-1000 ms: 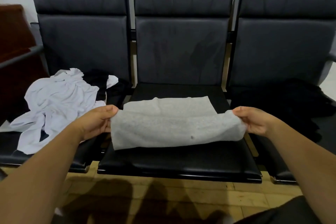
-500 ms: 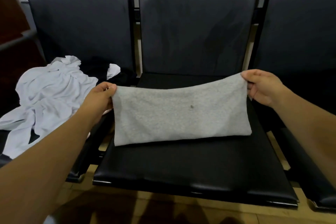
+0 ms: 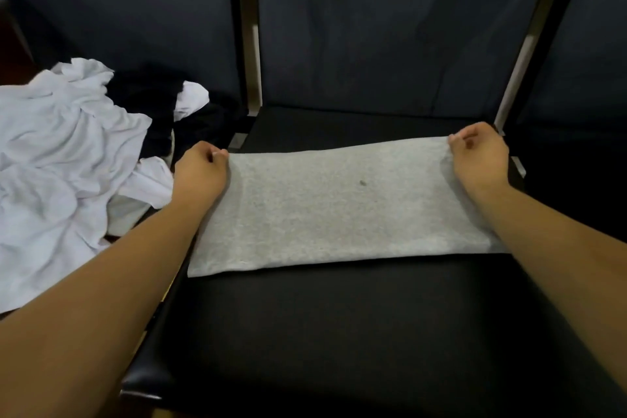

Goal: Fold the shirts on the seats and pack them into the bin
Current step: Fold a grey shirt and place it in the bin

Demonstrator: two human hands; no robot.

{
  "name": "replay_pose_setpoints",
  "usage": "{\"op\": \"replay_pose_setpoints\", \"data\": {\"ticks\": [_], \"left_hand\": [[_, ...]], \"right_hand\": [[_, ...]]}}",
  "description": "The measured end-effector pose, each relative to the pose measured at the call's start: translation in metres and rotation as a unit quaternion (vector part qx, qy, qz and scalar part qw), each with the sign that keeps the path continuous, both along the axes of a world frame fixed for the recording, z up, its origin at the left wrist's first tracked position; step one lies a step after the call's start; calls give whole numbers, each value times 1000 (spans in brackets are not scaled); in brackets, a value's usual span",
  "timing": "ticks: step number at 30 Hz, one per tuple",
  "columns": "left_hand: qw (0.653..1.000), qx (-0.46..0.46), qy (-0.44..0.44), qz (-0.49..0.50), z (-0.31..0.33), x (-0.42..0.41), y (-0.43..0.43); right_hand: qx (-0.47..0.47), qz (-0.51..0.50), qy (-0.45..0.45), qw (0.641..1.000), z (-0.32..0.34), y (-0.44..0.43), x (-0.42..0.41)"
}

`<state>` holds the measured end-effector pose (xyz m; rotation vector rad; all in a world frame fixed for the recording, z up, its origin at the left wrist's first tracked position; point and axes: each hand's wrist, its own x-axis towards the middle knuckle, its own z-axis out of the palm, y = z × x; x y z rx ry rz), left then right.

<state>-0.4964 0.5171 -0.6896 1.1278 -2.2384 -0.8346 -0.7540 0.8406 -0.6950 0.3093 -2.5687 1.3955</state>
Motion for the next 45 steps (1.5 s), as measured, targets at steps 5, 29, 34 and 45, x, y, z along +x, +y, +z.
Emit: {"op": "replay_pose_setpoints", "data": {"ticks": [5,29,34,45], "left_hand": [[999,-30,-9,37,-4,-6,8],[877,-137,-340,-311,12,94,143],[874,-91,-335,-339,19,123,155],[966,81,-229,-93,54,127,101]], "right_hand": [[72,-5,54,996,-3,4,15],[478,250,-53,841,9,69,203],[475,272,-71,834,18,94,220],[475,255,-36,841,26,80,221]]}}
